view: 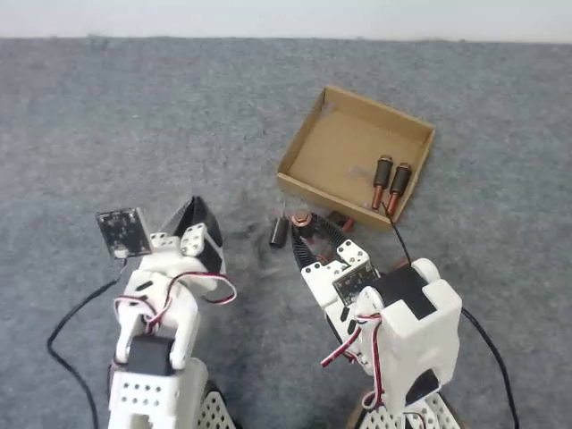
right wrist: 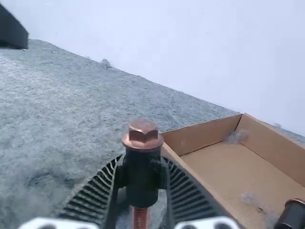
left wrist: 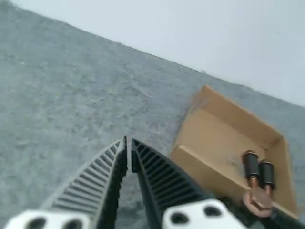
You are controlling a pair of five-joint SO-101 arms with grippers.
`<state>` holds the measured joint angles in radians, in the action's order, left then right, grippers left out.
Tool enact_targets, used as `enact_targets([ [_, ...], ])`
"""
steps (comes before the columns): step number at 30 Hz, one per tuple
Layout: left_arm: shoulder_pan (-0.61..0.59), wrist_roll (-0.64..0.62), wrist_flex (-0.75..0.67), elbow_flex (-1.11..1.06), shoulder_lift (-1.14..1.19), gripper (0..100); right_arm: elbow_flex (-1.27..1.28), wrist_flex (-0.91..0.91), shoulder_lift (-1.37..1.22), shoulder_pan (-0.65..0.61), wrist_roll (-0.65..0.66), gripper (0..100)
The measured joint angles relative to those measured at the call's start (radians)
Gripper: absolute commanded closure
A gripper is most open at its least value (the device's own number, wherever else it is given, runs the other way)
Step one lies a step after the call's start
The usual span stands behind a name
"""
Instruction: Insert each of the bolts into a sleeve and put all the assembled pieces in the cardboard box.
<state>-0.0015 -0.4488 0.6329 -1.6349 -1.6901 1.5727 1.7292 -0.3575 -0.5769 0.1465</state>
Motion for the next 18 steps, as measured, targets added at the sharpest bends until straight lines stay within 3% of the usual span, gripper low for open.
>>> enact_targets([
  [8, -0.028, 0.21, 0.307, -0.002, -0.114, 99, 0.0, 0.0, 0.061, 0.074, 0.0, 99.2],
  [18, -0.032, 0.311, 0.358, -0.061, -0.114, 99, 0.006, 0.0, 0.307, 0.16, -0.055, 99.2],
])
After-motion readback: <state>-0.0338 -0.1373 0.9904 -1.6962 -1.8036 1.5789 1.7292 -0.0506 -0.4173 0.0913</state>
